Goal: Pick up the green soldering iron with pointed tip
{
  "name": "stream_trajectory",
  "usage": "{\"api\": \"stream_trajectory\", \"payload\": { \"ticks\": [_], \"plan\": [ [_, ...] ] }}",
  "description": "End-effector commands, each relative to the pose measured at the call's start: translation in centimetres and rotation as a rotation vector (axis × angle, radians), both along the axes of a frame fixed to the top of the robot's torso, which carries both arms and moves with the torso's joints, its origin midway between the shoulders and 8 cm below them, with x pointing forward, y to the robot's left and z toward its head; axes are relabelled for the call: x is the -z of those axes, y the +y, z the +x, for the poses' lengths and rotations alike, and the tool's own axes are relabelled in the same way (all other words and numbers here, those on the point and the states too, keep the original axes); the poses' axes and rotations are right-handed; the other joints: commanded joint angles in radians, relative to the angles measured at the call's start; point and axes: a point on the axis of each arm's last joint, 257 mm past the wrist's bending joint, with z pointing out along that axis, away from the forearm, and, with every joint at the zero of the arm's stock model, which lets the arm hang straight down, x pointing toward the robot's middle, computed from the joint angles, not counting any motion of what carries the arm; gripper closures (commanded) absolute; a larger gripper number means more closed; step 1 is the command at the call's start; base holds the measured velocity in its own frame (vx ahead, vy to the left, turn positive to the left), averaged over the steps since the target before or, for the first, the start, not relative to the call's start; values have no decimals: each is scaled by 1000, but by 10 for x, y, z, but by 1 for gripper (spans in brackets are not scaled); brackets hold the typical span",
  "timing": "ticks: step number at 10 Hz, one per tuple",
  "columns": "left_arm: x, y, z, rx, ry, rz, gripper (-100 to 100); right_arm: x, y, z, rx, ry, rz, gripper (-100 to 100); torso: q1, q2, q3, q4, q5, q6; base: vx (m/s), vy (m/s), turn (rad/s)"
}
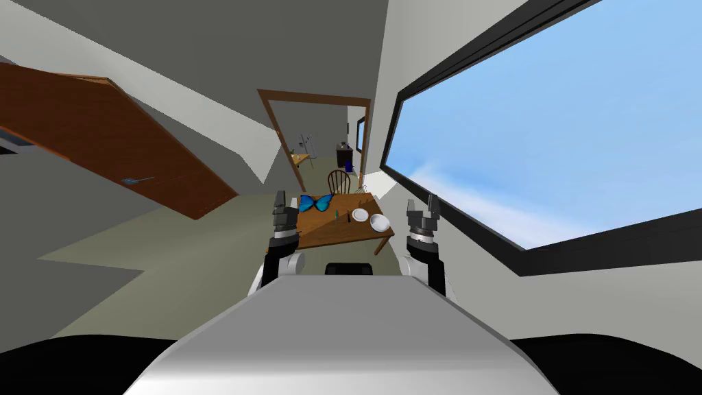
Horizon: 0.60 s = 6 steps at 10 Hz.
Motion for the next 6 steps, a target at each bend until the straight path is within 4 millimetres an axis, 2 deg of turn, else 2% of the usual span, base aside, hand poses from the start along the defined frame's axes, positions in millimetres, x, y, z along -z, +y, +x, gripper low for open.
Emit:
{"api": "stream_trajectory", "payload": {
  "ticks": [1,4,6],
  "plan": [
    [9,-3,6,23,31,13,-100,0,0,0,0,0,0,0,0,0,0,0,0,0,-20,4,-97],
    [32,-7,20,70,103,31,-100,0,0,0,0,0,0,0,1,4,2,1,0,0,-59,16,-159],
    [54,-11,33,108,171,44,-100,0,0,0,0,0,0,0,2,4,2,1,0,0,-58,27,-216]
  ]
}}
